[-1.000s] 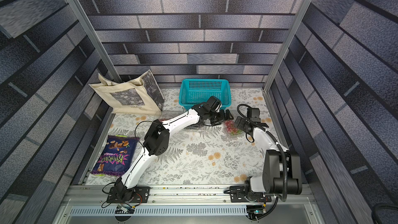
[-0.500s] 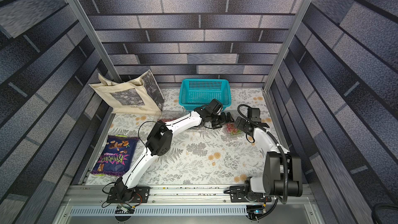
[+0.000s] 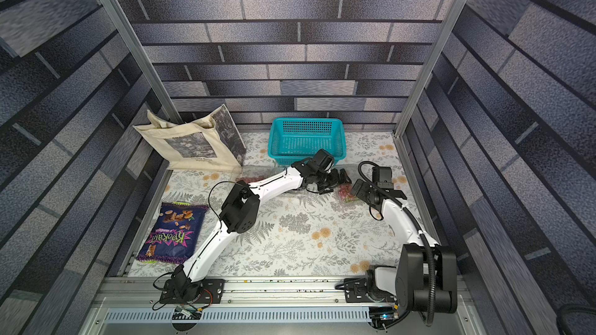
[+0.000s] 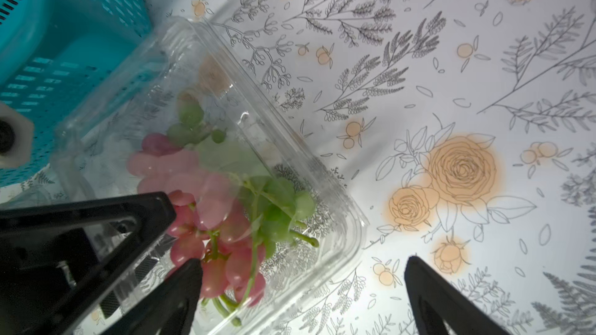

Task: Pack grapes into containers
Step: Adjust the packing box at the center of the board.

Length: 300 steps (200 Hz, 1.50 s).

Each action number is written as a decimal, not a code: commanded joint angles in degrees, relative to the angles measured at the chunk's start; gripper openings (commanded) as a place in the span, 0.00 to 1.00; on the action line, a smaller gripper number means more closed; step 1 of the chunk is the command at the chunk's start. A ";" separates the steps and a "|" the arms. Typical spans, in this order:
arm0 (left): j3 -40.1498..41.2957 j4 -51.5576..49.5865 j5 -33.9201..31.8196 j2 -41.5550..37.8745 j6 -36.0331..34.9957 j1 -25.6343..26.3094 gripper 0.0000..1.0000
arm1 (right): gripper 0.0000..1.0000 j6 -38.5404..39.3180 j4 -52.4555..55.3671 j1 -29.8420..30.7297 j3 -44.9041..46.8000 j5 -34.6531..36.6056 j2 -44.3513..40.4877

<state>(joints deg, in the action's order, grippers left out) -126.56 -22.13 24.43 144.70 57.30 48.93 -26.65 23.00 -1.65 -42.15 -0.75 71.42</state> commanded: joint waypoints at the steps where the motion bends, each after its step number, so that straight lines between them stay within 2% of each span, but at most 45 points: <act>1: 1.18 0.68 0.72 0.04 0.40 0.22 1.00 | 0.99 -2.61 2.15 -0.35 1.80 -2.35 -2.90; 38: 2.13 1.20 0.72 0.05 0.29 0.13 1.00 | 0.97 -5.77 2.32 -0.29 4.71 -6.50 -6.30; 64: 2.68 2.00 0.91 0.05 0.63 0.03 1.00 | 0.96 -12.14 -2.95 -0.31 9.81 -10.20 -9.54; 98: 3.43 2.09 0.89 -0.64 0.45 -0.08 1.00 | 0.96 -17.13 -10.46 -0.29 13.82 -10.58 -9.30; 142: 5.33 2.44 0.76 -1.87 0.24 -0.36 1.00 | 0.96 -19.84 -14.09 -0.33 13.49 -7.83 -6.11; 196: 6.20 2.54 0.90 -2.28 0.04 -0.54 1.00 | 0.94 -20.15 -15.11 -0.48 11.04 -0.90 -1.51; 300: 9.37 4.53 1.66 -3.64 0.43 0.03 1.00 | 0.87 -20.87 -18.71 -2.36 4.08 0.62 9.49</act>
<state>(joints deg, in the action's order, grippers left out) -119.61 -15.57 25.71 143.39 57.49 48.66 -46.85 3.09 -3.31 -36.47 -1.76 78.32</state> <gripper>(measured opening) 0.999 0.875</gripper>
